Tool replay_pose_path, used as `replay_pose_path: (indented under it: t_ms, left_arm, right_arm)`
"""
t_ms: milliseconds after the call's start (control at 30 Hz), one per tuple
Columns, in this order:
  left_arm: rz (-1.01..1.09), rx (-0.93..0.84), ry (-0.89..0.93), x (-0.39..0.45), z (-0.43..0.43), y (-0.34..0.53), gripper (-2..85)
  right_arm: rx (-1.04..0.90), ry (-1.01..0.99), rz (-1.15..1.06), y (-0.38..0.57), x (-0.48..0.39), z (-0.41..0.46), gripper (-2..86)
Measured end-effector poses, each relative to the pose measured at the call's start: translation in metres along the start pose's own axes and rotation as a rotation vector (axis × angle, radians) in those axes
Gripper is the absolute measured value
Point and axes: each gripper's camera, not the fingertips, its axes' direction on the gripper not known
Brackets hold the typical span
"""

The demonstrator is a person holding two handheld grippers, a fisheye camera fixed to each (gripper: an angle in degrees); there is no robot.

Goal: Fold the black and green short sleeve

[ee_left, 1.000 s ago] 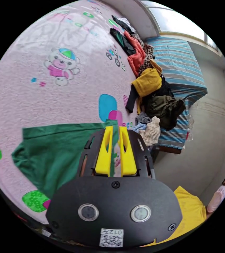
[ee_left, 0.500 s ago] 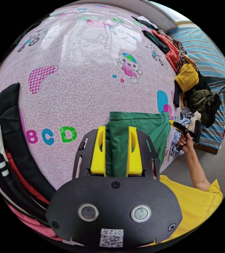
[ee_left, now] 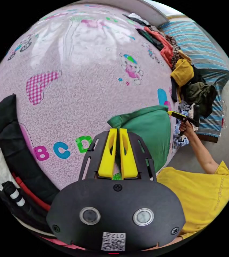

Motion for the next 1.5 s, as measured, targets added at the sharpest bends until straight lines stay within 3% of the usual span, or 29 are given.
replay_pose_path:
  t_ms: [233,367,567,733,1033,1133,1267,1433,1500]
  left_arm:
    - [-0.077,0.066,0.055,-0.025,-0.019,0.022,2.6]
    - [-0.13,0.158,0.123,-0.028,-0.043,0.063,3.5]
    - [-0.158,0.08,0.145,-0.02,-0.022,0.098,3.8]
    - [-0.127,0.033,0.026,-0.015,-0.008,0.1,1.0]
    - [-0.298,0.114,0.103,-0.054,-0.018,0.145,0.5]
    - [-0.21,0.201,0.113,-0.037,-0.034,0.162,0.5]
    - [-0.014,0.163,0.045,0.004,-0.02,0.157,0.4]
    - [-0.035,0.03,-0.223,0.014,0.02,0.135,0.5]
    - [-0.069,0.04,-0.151,0.004,0.018,0.135,0.5]
  right_arm:
    - [0.019,0.041,0.007,-0.005,-0.007,0.003,2.7]
    - [0.11,-0.036,0.085,0.019,0.0,-0.025,4.8]
    - [0.059,-0.126,0.137,0.069,-0.003,-0.006,4.8]
    - [0.025,-0.067,0.107,0.069,-0.012,0.021,1.9]
    - [0.008,-0.035,0.16,0.076,-0.009,0.04,1.2]
    - [0.115,0.059,0.145,0.093,-0.023,0.018,1.3]
    - [0.141,-0.001,-0.006,0.119,-0.063,0.017,0.9]
    - [0.01,0.067,-0.014,0.131,-0.076,0.067,0.6]
    - [-0.055,0.127,0.032,0.133,-0.07,0.087,0.5]
